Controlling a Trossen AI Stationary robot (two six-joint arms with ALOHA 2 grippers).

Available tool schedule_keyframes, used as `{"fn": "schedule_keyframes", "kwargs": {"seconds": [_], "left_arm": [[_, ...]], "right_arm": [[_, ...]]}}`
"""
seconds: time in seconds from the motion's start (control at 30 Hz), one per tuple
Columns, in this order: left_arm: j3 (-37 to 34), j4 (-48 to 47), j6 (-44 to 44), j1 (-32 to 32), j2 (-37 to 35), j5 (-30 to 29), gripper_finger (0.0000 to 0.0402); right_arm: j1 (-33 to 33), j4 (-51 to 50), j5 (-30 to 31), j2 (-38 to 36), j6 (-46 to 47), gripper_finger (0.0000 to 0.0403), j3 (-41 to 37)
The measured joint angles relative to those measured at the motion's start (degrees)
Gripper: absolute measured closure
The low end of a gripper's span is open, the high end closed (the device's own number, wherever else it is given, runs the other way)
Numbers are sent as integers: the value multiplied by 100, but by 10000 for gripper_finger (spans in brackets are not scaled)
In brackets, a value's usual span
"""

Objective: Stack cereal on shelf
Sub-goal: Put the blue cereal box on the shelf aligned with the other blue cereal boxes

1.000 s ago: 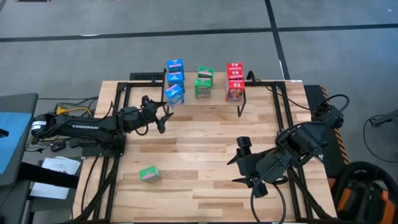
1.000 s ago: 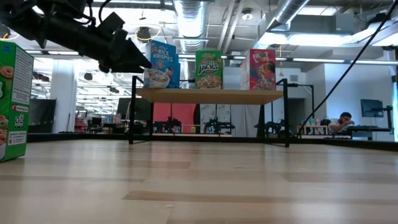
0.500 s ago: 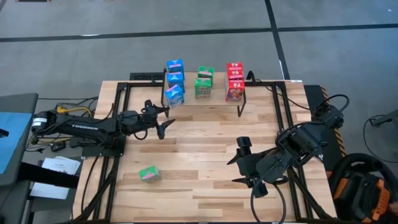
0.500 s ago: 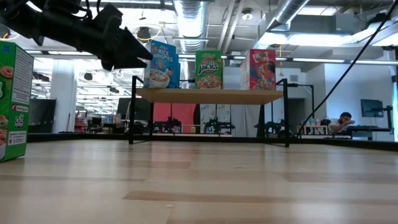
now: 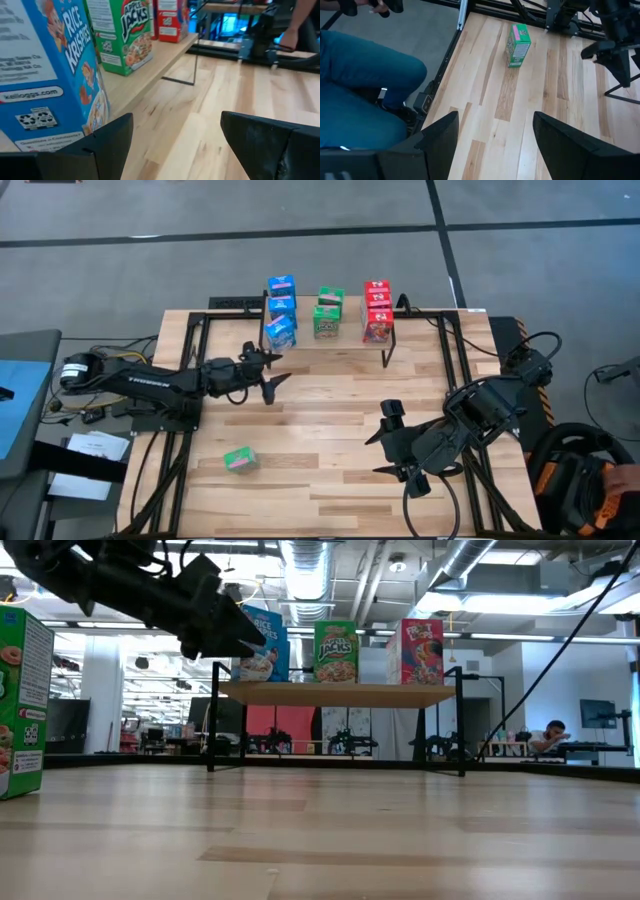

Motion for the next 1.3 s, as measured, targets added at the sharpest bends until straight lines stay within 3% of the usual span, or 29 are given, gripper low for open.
{"fn": "schedule_keyframes", "kwargs": {"seconds": [0.2, 0.8, 1.3], "left_arm": [[233, -22, 59, 0, 343, -315, 111], [261, -268, 15, 4, 342, -1162, 111], [261, -261, 24, 262, 339, -1141, 111]], "right_arm": [[1, -3, 0, 0, -2, 122, 0], [2, 0, 0, 0, 0, 122, 0], [1, -1, 0, 0, -1, 122, 0]]}}
